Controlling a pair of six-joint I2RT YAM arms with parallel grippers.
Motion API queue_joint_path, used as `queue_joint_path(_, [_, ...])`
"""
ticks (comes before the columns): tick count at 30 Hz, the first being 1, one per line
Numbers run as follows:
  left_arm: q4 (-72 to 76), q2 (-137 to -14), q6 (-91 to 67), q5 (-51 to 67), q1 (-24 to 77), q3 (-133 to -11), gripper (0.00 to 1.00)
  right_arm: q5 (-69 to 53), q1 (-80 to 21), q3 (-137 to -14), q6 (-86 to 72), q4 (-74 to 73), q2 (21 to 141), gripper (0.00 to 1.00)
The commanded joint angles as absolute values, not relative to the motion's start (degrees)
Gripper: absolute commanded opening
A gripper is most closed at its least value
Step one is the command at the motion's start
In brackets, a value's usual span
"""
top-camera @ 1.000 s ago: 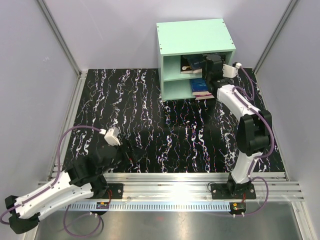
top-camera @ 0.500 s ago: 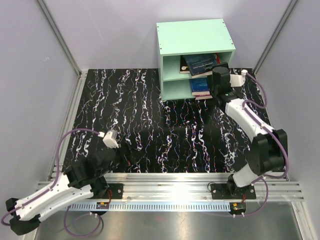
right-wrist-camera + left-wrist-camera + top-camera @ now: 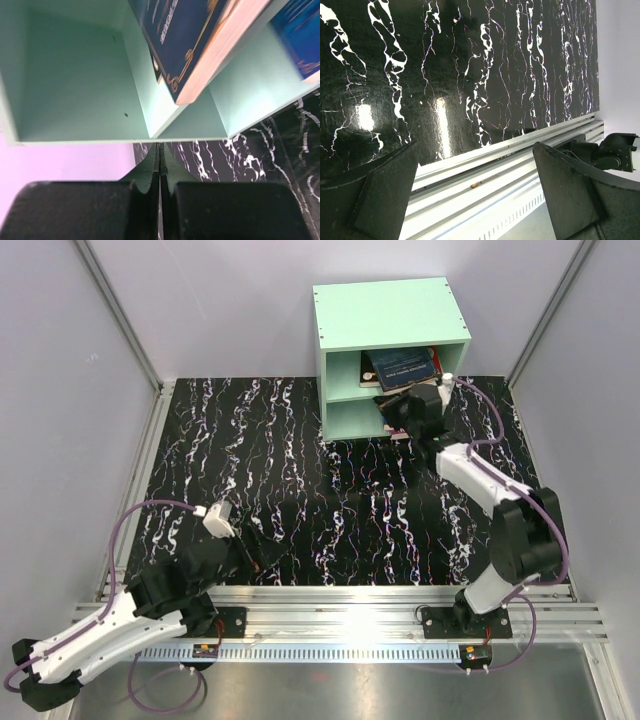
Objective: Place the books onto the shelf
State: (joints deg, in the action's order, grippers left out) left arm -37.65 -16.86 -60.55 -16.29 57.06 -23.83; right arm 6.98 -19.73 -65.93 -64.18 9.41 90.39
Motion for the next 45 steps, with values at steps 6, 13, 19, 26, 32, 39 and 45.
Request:
queue_joint_path(6, [-36.47,-16.61,-61.17,-16.79,56.95,-23.55,0.99,8.61,-26.19,-80.93,-59.94,11.95,102.82,0.01])
queue_joint_path(13, [-38.58,-15.74,-60.47,-17.14,56.95,-23.38,0.99,23.62,-29.53,-91.75,-63.89,5.9,111.96,0.0])
queue_joint_path(19, [-41.13,-13.54,-59.5,-17.75,57.04,-23.12,0.99,34.26,-31.55,-106.91,-68.99,-6.3,122.05,0.0])
queue_joint_path(26, [-39.55,-12.83,-58.62,-16.52,56.95,-21.53,0.99,49.19,-33.84,-124.35,-73.63,-29.68,131.21,0.0])
queue_joint_path(32, [-38.59,-14.06,-57.66,-15.64,56.95,-21.09,0.99,57.19,-33.92,-127.52,-79.63,-41.19,132.62,0.0])
queue_joint_path(39, [-37.88,-15.2,-57.22,-15.21,57.04,-20.3,0.99,67.49,-33.4,-134.56,-73.4,-45.8,137.72,0.0])
queue_joint_path(45, [-36.65,-17.13,-58.09,-15.21,56.95,-19.16,0.99,68.82,-30.85,-131.66,-69.7,-42.1,137.99,0.0])
